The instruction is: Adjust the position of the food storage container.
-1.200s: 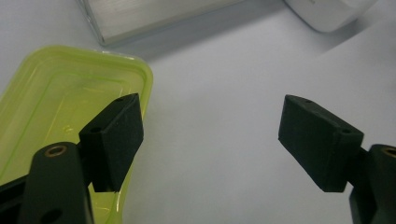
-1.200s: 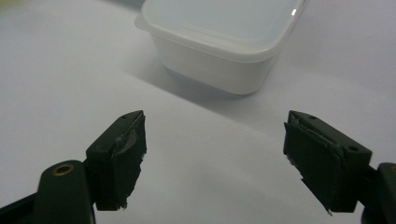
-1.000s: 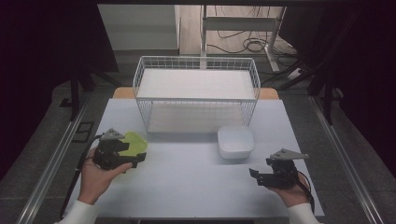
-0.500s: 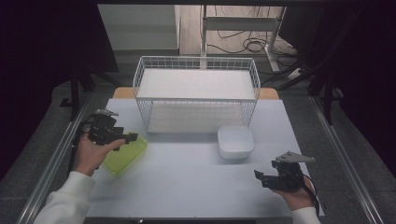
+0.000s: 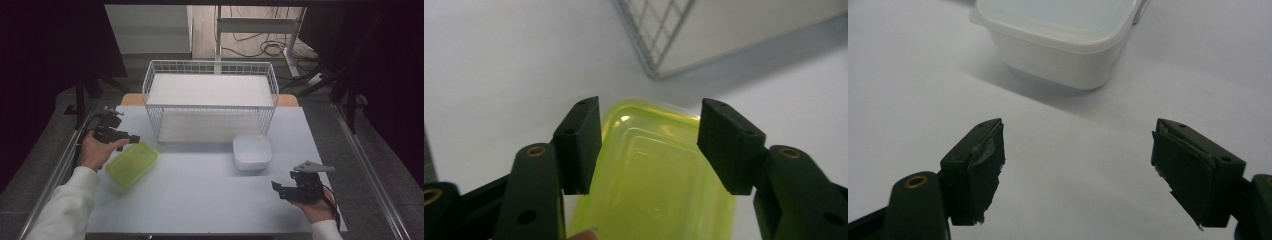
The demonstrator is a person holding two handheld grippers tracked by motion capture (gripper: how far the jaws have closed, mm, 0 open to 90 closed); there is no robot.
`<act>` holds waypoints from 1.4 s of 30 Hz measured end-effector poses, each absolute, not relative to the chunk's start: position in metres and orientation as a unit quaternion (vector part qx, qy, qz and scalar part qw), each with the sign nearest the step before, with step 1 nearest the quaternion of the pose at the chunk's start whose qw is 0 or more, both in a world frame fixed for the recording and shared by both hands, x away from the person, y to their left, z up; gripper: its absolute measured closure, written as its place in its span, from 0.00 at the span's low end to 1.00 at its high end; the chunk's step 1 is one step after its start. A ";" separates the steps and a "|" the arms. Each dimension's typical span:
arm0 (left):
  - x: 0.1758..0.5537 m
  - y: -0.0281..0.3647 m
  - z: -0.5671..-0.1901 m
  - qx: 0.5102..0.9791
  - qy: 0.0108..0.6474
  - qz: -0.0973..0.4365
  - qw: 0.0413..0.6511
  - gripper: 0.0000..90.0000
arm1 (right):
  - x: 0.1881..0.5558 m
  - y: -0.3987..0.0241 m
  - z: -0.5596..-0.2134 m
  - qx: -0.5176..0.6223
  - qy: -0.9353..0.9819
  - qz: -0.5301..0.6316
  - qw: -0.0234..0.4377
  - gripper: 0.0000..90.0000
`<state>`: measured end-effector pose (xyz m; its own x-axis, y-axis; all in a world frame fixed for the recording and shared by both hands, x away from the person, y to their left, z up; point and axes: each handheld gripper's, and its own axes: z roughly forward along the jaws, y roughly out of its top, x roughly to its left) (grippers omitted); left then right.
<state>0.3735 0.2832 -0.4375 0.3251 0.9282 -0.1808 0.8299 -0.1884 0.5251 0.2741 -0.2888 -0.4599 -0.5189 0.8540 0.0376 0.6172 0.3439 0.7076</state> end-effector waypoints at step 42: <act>0.394 0.261 -0.482 0.819 0.519 0.061 0.238 1.00 | 0.276 -0.287 -0.467 0.460 0.808 0.322 0.177 0.24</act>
